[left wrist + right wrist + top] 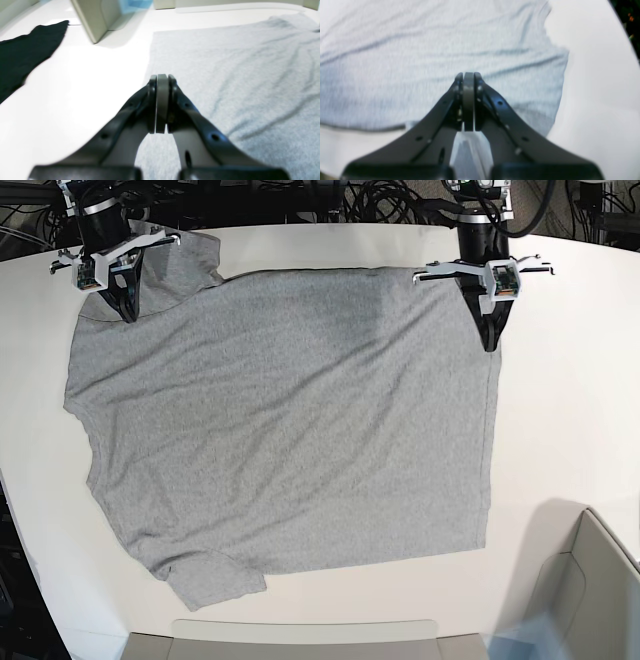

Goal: Fold the T-shirt properly
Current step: 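Grasp the grey shirt's shoulder edges with both grippers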

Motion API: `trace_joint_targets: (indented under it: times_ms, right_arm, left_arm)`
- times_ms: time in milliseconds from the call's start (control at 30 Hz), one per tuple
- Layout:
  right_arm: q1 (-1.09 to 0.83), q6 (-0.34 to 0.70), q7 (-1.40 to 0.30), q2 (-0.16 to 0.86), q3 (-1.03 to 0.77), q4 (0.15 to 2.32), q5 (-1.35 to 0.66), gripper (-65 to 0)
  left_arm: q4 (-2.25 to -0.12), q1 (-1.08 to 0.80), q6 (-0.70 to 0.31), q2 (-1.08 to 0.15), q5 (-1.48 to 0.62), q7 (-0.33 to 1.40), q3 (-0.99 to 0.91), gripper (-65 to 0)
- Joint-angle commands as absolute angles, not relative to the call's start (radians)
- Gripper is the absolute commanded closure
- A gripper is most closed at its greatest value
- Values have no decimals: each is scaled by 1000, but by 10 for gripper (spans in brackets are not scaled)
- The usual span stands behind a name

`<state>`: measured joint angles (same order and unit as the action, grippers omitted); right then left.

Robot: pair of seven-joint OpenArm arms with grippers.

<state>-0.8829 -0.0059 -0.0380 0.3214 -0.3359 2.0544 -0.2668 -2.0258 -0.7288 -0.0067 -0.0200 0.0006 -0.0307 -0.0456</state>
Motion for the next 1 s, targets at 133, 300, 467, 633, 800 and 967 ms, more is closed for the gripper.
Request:
trace_joint_targets:
  times_ms: [133,300,467,633,800,967]
  right_arm:
    - [-843,-5,-119,334,-344,2071,-274,-18]
    - [-812,-7,-277,331,-387,2071,-383,-140]
    - [-802,1,-467,334,-513,2069,-766,-204]
    - [-762,53,-682,323,-662,2061,-848,-214]
    - [-731,229,-839,257,-812,1963,-875,-214]
    - [-723,300,-863,255,-845,1773,-883,-214]
  left_arm:
    - [-2045,-734,-1,-27,7,-68,-13,0]
    - [-2045,-734,-1,-31,7,-68,13,-111]
    - [-2045,-734,-1,-33,7,-61,38,-133]
    - [-2045,-734,-1,-33,7,-59,77,-133]
    - [-2045,-734,-1,-33,7,-59,82,-134]
    - [-2043,-734,-1,-41,5,-33,82,-134]
